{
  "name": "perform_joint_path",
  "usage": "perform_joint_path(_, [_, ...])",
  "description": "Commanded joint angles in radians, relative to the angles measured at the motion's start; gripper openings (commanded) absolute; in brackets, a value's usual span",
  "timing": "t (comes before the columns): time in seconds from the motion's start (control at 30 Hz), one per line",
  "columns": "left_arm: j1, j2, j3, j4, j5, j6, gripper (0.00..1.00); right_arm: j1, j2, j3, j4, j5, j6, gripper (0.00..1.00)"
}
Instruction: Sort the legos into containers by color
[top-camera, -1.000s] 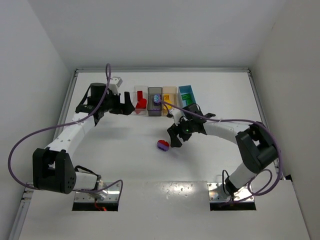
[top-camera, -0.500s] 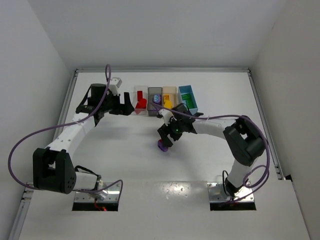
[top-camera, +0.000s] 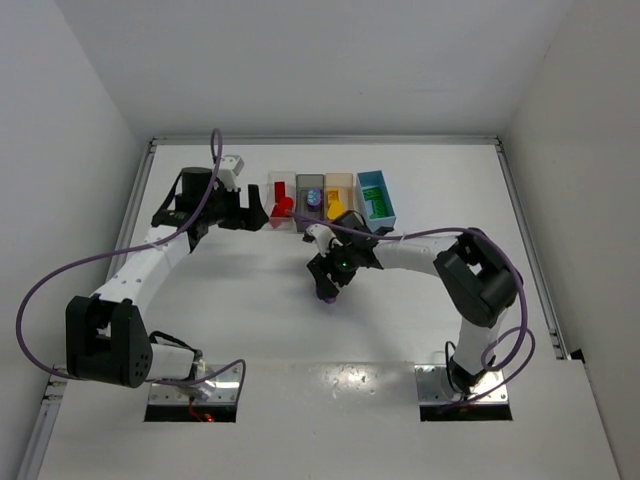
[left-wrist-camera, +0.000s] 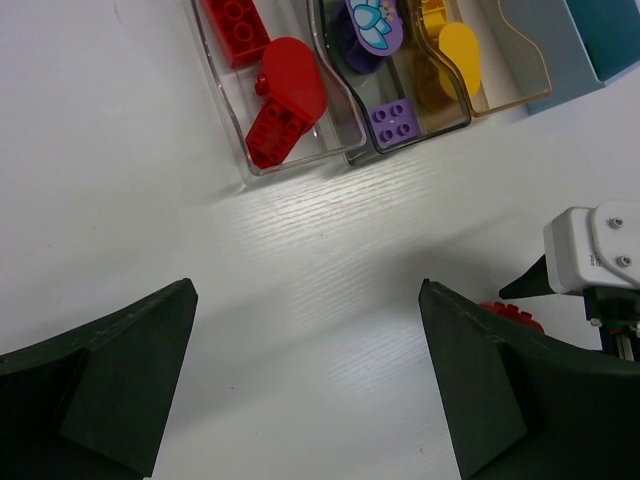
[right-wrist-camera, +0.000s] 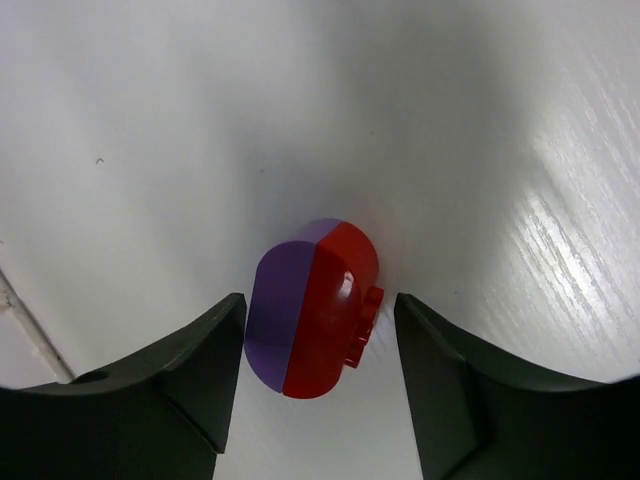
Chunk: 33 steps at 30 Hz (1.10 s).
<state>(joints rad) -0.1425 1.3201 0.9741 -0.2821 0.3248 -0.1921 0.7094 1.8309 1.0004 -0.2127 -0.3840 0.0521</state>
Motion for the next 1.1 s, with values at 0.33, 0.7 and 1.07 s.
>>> perform_joint_path(0.33, [0.011, 0.091, 0.032, 0.006, 0.523, 0.016, 0.99, -0.004, -0.129, -0.020, -0.037, 0.066, -0.099, 0.17])
perform_joint_path(0.7, [-0.104, 0.214, 0.052, 0.069, 0.787, -0.092, 0.95, 0.015, -0.302, 0.012, 0.062, 0.192, -0.188, 0.15])
perform_joint_path(1.07, [-0.135, 0.278, 0.101, 0.078, 0.839, -0.112, 0.90, 0.062, -0.302, 0.096, 0.116, 0.234, -0.210, 0.15])
